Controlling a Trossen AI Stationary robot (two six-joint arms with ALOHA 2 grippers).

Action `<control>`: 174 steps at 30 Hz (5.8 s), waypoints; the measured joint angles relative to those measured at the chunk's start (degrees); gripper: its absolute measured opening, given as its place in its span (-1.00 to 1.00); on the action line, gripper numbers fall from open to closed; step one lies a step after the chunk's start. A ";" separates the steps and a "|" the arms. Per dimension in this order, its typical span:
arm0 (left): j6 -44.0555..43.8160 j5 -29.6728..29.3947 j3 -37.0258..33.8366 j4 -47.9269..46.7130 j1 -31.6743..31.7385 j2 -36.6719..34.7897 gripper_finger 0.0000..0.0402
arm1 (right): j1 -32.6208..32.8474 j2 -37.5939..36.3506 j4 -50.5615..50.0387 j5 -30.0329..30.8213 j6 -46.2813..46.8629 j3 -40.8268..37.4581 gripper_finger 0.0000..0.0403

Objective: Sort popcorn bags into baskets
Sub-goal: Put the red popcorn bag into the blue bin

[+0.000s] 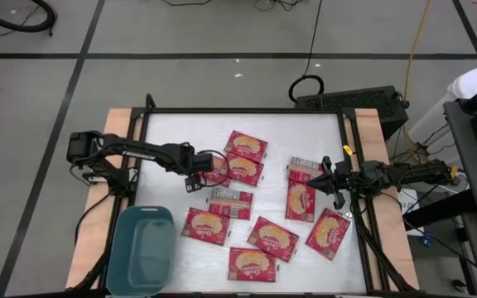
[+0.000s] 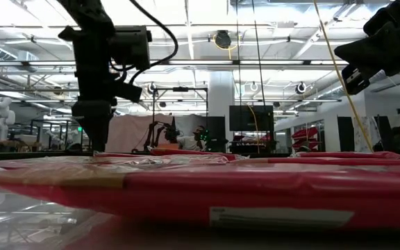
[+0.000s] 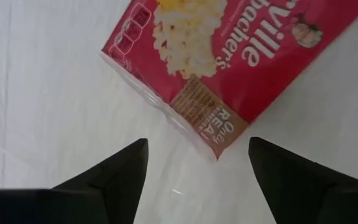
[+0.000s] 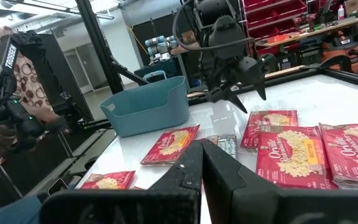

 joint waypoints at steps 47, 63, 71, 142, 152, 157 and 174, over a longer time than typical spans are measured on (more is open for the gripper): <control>8.09 -9.60 1.65 -1.32 -6.74 -15.71 -0.99 | 7.76 50.47 23.65 20.69 1.93 18.07 -0.82; 27.06 -21.87 9.82 2.03 -23.09 -20.72 -0.99 | 5.43 80.95 42.35 24.54 1.40 38.70 -0.01; 35.02 -23.20 9.82 10.72 -27.95 -20.34 -0.99 | 5.09 89.46 53.97 18.17 8.64 38.76 0.20; -10.25 -12.32 6.17 40.01 -29.87 -17.76 0.43 | 7.87 87.47 60.26 10.37 -9.92 37.04 -0.95; -9.67 -7.68 6.17 42.69 -28.06 -14.46 0.09 | 7.85 87.49 61.07 10.73 -11.22 37.04 -0.95; -2.17 -3.88 6.19 43.69 -27.97 -14.54 -0.63 | 7.78 87.49 60.84 10.65 -10.94 37.04 -0.95; -18.31 -2.99 6.24 33.70 -31.04 -23.03 -0.91 | 8.98 83.16 45.16 22.44 -8.59 37.15 0.16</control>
